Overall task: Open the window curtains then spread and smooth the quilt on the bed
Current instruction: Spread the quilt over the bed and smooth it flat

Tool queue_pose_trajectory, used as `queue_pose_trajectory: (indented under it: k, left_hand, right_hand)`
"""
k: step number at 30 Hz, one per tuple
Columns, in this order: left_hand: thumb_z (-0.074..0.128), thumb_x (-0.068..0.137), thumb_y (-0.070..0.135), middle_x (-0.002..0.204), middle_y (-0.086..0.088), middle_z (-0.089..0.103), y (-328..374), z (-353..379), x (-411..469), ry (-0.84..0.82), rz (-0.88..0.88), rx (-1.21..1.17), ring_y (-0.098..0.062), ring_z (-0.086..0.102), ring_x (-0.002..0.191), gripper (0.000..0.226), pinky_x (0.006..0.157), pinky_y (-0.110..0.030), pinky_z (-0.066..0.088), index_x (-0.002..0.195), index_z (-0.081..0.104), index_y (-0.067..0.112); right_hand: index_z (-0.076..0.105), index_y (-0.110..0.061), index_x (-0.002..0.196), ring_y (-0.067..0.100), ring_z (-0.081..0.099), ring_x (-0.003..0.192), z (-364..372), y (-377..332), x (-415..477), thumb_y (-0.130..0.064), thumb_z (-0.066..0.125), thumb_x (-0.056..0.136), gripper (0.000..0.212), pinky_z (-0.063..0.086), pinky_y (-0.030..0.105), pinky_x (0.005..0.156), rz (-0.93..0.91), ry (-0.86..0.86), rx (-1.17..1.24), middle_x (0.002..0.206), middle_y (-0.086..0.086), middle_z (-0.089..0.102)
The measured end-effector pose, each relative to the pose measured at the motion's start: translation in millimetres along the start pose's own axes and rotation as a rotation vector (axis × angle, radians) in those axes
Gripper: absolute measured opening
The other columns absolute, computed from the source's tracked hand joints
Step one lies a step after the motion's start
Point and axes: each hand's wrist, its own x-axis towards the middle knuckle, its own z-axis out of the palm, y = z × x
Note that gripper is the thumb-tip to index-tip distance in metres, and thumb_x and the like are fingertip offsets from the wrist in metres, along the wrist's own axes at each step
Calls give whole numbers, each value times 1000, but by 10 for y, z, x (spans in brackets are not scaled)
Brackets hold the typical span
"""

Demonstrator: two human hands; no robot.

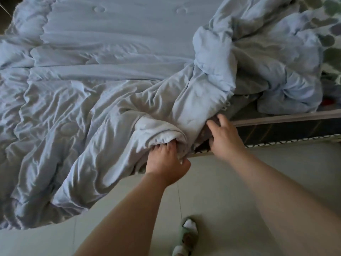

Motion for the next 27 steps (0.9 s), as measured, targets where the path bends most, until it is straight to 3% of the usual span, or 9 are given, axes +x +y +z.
queue_pose_trajectory:
  k: [3, 5, 7, 10, 13, 16, 20, 23, 27]
  left_hand:
    - [66, 72, 61, 145, -19, 37, 150, -54, 337, -48, -250, -143, -34, 38, 134, 106, 108, -40, 34, 146, 16, 4]
    - [68, 69, 64, 148, -18, 33, 79, -167, 576, -48, -335, -88, -33, 36, 136, 115, 108, -42, 33, 148, 8, 5]
    - [65, 81, 49, 140, -17, 44, -48, -260, 763, -3, -383, -48, -34, 46, 128, 92, 99, -41, 40, 147, 15, 8]
    - [57, 87, 31, 121, -11, 61, -207, -355, 940, 116, -459, -196, -34, 58, 111, 49, 87, -39, 45, 132, 46, 15]
    - [55, 85, 29, 119, -7, 63, -345, -413, 1105, 272, -594, -506, -33, 59, 108, 44, 92, -36, 48, 127, 54, 15]
    - [51, 85, 27, 115, -14, 63, -498, -651, 1424, 507, -731, -802, -33, 63, 102, 40, 87, -43, 55, 120, 53, 7]
    - [59, 86, 18, 105, -4, 65, -840, -1056, 1932, 768, -855, -1072, -23, 64, 94, 24, 73, -27, 58, 108, 56, 9]
    - [52, 90, 27, 124, -4, 61, -1086, -1187, 2256, 754, -917, -898, -22, 57, 119, 38, 99, -28, 45, 125, 54, 10]
    - [44, 99, 20, 136, -25, 47, -1039, -1190, 2516, 403, -940, -614, -39, 47, 126, 48, 100, -40, 38, 142, 31, 2]
  right_hand:
    - [49, -15, 132, 41, 48, 119, -134, 133, 252, -2, 60, 77, 57, 44, 46, 97, -17, 135, 140, 140, 18, 38]
    - [39, -21, 141, 39, 46, 121, -230, 187, 419, -3, 55, 81, 64, 42, 46, 100, -46, 123, 179, 145, 15, 31]
    - [30, -29, 145, 39, 45, 121, -289, 209, 530, -5, 52, 84, 69, 41, 47, 101, -51, 65, 201, 147, 13, 24]
    - [19, -39, 147, 43, 43, 122, -341, 142, 628, -8, 49, 87, 74, 40, 50, 101, -31, 14, 227, 153, 14, 10]
    - [10, -45, 147, 44, 39, 126, -404, 10, 728, -8, 47, 88, 80, 37, 49, 104, -14, -39, 203, 158, 9, -7]
    - [3, -48, 147, 47, 36, 128, -538, -96, 968, -9, 50, 89, 85, 35, 51, 105, -8, -37, 168, 158, 9, -15]
    - [-4, -46, 147, 45, 31, 134, -692, -75, 1419, -16, 54, 89, 88, 33, 50, 107, 68, -47, 121, 156, 13, -22]
    - [-6, -46, 147, 43, 34, 133, -780, -63, 1794, -14, 52, 88, 89, 40, 48, 101, 72, -60, 91, 156, 12, -23]
    - [-4, -44, 148, 42, 21, 140, -701, -171, 2416, -10, 45, 90, 83, 33, 50, 107, 23, -94, 98, 158, 11, -15]
